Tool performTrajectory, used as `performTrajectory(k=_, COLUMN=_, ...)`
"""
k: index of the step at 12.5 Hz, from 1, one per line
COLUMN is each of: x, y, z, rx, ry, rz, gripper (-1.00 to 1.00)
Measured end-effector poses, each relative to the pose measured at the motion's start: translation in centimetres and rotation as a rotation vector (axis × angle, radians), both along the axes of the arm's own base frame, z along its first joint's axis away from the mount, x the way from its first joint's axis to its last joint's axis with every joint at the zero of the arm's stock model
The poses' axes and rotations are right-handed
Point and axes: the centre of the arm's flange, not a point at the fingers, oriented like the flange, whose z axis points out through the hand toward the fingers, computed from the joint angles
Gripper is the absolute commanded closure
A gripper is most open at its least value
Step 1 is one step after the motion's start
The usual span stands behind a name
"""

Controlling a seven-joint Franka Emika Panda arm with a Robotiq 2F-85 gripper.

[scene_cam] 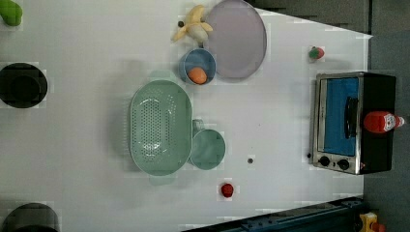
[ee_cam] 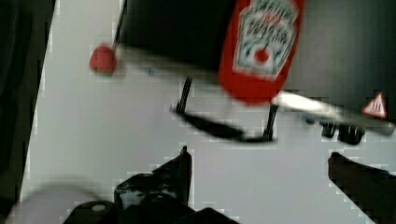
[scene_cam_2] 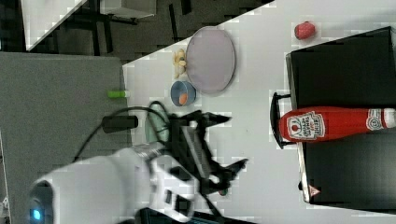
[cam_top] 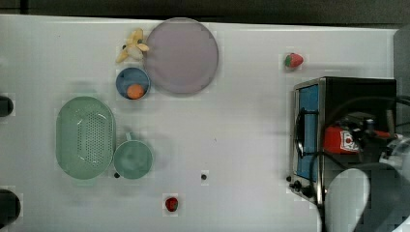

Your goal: Pick Ketchup from oven and place it on table.

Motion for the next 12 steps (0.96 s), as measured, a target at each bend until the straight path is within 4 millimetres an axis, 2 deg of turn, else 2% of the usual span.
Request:
performTrajectory(k=4, x=0.7, y=-4.5, z=-2.0, rx=-0.079, ry=-0.032, rz=-0.077, gripper=-1.0)
performTrajectory(k=5, x=1.1, y=-5.7, z=-3.1, rx=-0.097, ry=-0.021, rz=-0.097, gripper=-1.0)
performTrajectory(k=8, x=2.1, y=-7.6, z=-7.6, rx=-0.087, ry=0.004, rz=-0.159, gripper=-1.0)
performTrajectory(k=10, x=1.9, y=-8.7, z=-11.6, rx=-0.067, ry=0.076, rz=-0.202, gripper=-1.0)
performTrajectory(k=12, x=1.9, y=-9.7, z=-14.7, rx=-0.046, ry=0.109, rz=-0.242, gripper=-1.0)
